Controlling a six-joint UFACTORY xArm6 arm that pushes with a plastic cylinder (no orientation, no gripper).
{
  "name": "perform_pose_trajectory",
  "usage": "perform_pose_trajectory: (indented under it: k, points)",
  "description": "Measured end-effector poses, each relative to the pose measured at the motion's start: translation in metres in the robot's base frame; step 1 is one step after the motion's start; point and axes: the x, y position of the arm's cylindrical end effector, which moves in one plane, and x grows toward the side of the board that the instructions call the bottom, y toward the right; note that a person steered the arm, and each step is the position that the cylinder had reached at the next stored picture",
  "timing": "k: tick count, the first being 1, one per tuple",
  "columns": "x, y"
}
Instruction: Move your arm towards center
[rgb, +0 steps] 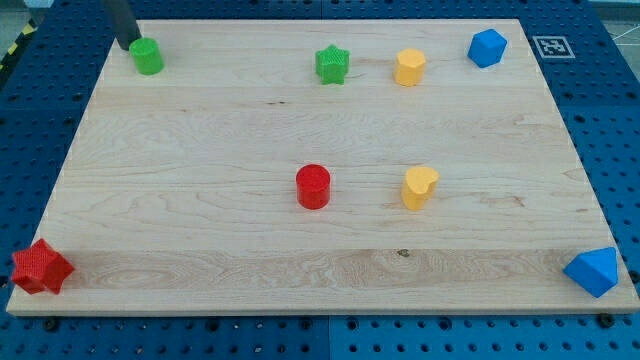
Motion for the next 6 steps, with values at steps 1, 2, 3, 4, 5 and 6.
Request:
perform_pose_trajectory:
  k: [1, 2, 3, 4, 5, 6]
  points:
    - [-0.018, 0.005]
    - [-0.027, 0.007]
    - [-0.029, 0.007]
    - [-0.03, 0.009]
    - [-0.03, 0.012]
    - [-0.03, 0.016]
